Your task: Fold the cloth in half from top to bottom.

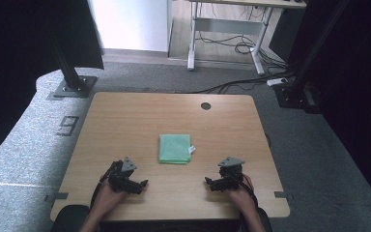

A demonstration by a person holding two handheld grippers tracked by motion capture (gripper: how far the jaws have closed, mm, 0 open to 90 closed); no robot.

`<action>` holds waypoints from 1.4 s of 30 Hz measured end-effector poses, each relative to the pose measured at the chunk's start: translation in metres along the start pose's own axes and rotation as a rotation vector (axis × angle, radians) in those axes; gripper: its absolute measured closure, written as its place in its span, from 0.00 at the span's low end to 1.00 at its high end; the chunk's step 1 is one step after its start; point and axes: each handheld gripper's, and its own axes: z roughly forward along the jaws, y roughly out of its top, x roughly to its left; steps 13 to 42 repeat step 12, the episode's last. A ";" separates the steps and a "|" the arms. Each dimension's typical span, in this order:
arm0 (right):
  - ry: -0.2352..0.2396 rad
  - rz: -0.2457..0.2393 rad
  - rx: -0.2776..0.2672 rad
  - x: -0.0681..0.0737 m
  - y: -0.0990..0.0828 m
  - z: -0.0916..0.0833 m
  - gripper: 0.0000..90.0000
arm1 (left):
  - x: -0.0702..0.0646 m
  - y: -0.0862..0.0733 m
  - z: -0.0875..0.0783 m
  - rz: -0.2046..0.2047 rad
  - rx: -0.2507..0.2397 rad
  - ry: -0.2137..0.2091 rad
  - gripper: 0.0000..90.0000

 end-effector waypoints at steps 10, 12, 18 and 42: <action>0.009 0.008 0.005 -0.001 -0.002 0.004 0.00 | 0.002 0.001 0.002 -0.030 0.013 -0.013 0.00; 0.009 0.008 0.005 -0.001 -0.002 0.004 0.00 | 0.002 0.002 0.002 -0.036 0.013 -0.008 0.00; 0.009 0.008 0.005 -0.001 -0.002 0.004 0.00 | 0.002 0.002 0.002 -0.036 0.013 -0.008 0.00; 0.009 0.008 0.005 -0.001 -0.002 0.004 0.00 | 0.002 0.002 0.002 -0.036 0.013 -0.008 0.00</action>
